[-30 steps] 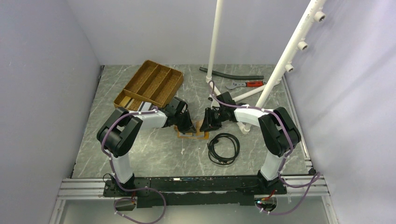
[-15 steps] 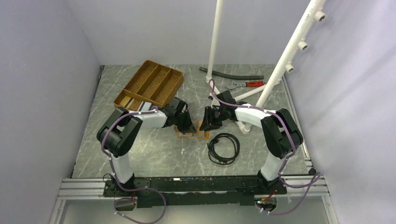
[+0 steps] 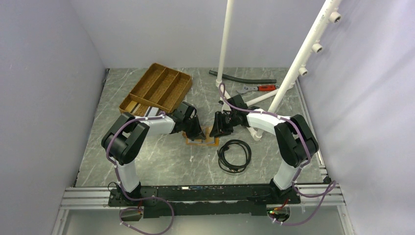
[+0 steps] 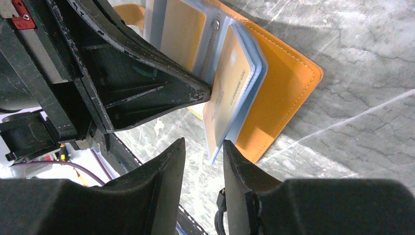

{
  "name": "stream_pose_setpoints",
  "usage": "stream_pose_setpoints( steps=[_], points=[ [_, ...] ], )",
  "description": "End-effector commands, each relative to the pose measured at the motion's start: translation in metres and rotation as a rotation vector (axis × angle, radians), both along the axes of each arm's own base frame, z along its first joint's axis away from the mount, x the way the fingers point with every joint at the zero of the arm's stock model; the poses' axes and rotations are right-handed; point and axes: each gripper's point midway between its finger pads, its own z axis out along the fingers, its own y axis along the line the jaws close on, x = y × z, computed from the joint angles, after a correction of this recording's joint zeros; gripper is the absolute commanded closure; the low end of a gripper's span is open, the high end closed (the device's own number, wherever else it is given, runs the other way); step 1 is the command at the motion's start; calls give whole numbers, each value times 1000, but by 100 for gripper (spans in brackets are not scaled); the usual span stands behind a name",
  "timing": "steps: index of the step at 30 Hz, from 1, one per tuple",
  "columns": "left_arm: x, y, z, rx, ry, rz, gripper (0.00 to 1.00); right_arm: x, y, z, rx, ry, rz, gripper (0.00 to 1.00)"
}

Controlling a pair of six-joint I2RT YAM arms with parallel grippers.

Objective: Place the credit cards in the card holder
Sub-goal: Turn over the card slot in the card holder.

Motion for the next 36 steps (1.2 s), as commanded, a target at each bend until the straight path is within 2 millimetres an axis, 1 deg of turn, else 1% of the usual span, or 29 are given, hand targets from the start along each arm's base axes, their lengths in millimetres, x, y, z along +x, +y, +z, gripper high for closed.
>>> stream_pose_setpoints(
  steps=[1, 17, 22, 27, 36],
  points=[
    [-13, 10, -24, 62, 45, -10, 100, 3, 4, 19, 27, -63, 13, 63],
    [-13, 12, -23, 66, 40, -8, 100, -3, 4, 17, 41, -53, 15, 64],
    [-13, 11, -24, 63, 43, -9, 100, -2, 1, 10, 19, -48, 6, 65],
    [-14, 12, -26, 67, 46, -9, 100, -1, -11, -5, -60, -33, -24, 64],
    [-15, 11, -26, 63, 48, -9, 100, -4, -12, -14, -71, -14, -32, 62]
  ],
)
